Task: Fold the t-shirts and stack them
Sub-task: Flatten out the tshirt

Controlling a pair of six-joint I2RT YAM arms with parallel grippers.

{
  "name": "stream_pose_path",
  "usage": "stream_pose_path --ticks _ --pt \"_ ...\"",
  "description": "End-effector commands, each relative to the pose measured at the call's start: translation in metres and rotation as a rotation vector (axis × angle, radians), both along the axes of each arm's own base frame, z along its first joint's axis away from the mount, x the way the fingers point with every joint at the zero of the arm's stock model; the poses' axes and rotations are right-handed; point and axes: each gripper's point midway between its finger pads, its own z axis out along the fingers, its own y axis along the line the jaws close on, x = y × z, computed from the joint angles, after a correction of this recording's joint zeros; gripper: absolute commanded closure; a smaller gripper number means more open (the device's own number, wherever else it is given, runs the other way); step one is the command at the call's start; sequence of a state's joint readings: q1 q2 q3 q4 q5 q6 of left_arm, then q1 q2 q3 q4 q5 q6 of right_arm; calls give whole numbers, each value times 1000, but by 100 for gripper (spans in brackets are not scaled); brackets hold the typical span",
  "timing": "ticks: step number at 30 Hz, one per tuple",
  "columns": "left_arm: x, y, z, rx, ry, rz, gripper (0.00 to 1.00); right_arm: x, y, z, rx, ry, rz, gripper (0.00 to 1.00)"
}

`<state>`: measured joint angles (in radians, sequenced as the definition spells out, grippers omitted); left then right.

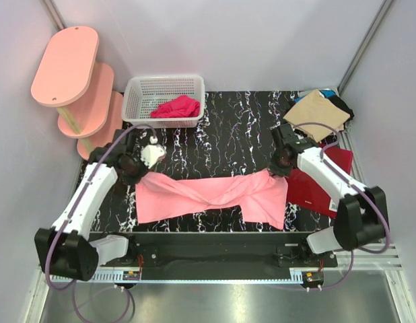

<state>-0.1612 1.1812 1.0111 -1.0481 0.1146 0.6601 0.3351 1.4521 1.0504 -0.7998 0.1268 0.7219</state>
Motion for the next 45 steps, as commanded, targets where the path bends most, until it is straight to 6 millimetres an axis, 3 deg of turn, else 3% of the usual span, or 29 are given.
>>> stream_pose_path --ticks 1,5,6,8,9,12,14,15,21,26,27,29,30,33,37,40,45 --pt "1 17 58 48 -132 19 100 7 11 78 104 -192 7 90" --pt "-5 36 88 96 -229 60 100 -2 10 136 155 -341 41 93" --pt "-8 39 97 98 -270 59 100 -9 8 163 181 -427 59 94" --pt "-12 52 109 141 -315 99 100 -17 4 190 198 -516 66 95" --pt "-14 56 117 153 -341 107 100 -27 0 217 216 -604 75 96" --pt "-21 68 146 185 -450 152 100 -51 -9 267 256 -775 94 96" --pt "-27 73 167 193 -524 182 100 -64 -12 288 281 -849 104 96" --pt "-29 74 186 183 -580 206 100 -77 -14 308 307 -912 121 96" --pt "-63 75 255 139 -760 255 100 -130 -13 368 419 -1090 216 99" --pt "-100 71 280 104 -789 250 100 -179 -13 415 501 -1227 320 100" --pt "-109 71 295 95 -834 254 100 -186 -12 421 512 -1241 334 100" --pt "-124 68 304 73 -839 254 100 -205 -13 442 542 -1298 369 100" --pt "-134 70 323 65 -912 270 100 -211 -14 448 548 -1317 375 100" --pt "-147 74 328 88 -955 270 100 -220 -16 461 563 -1348 379 100" --pt "-134 68 294 76 -854 236 100 -197 -17 448 539 -1295 318 100" --pt "-108 58 275 38 -825 209 100 -159 -15 422 506 -1203 236 100" --pt "-59 48 207 23 -646 164 100 -90 -4 353 444 -1013 131 100"
